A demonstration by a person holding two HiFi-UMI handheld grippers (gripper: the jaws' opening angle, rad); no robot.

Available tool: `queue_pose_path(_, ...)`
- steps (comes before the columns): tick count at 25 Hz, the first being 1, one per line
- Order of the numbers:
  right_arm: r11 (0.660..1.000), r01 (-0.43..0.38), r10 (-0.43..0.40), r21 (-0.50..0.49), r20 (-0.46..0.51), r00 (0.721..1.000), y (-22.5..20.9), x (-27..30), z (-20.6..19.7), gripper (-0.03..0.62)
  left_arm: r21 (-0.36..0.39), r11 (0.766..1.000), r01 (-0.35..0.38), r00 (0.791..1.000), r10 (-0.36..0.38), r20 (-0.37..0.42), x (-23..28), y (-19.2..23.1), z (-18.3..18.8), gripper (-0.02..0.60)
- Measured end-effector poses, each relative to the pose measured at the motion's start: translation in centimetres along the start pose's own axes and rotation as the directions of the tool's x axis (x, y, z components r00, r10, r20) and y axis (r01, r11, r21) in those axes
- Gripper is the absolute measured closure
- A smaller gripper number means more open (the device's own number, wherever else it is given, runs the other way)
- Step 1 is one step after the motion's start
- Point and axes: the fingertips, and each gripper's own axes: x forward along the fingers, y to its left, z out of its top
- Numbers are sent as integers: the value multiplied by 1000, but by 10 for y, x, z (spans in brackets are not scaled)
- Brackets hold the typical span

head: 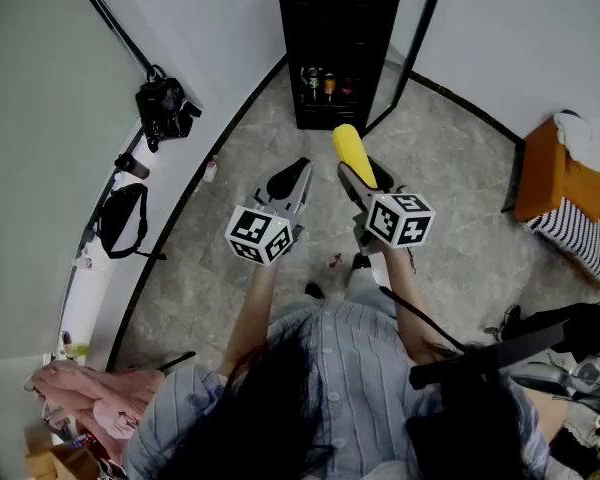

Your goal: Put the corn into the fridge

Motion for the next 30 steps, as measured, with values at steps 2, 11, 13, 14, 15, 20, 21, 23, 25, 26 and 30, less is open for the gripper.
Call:
queue_pose_path(2,1000,-5,5,-3,-4,1000,3,0,-2,345,-1,1000,5,1000,-5,-13,0,-2,-3,574)
queue_pose_path(11,999,-34,34,31,4,999,0,3,1,345,-36,998,45,999,-46,-26,13,-12,-4,572)
queue_pose_path(13,998,-38,38,44,0,999,-4,4,0,345,-43,998,47,998,-48,-33,17,-13,-7,572)
queue_pose_path(14,998,-40,40,50,-3,999,-6,4,-1,345,-47,998,46,998,-48,-34,19,-14,-9,573)
queue_pose_path(15,998,-40,41,53,-8,999,-9,4,-2,345,-53,998,45,998,-47,-34,21,-14,-10,573)
queue_pose_path(20,997,-44,46,67,-23,999,-27,4,-4,345,-75,997,34,999,-37,-32,36,-15,-16,573)
queue_pose_path(21,997,-45,47,69,-25,999,-32,4,-2,345,-77,997,32,999,-34,-34,40,-15,-17,573)
queue_pose_path(23,996,-50,52,68,-31,998,-41,5,2,345,-86,996,23,999,-26,-36,50,-14,-19,572)
queue_pose_path(25,996,-58,61,63,-41,997,-50,7,5,345,-96,995,13,999,-17,-36,61,-13,-21,572)
queue_pose_path(26,996,-62,65,61,-47,997,-55,8,6,345,-100,995,9,999,-12,-36,67,-13,-23,572)
queue_pose_path(30,995,-73,78,63,-66,995,-79,11,14,345,-111,994,-5,999,0,-43,92,-17,-28,574)
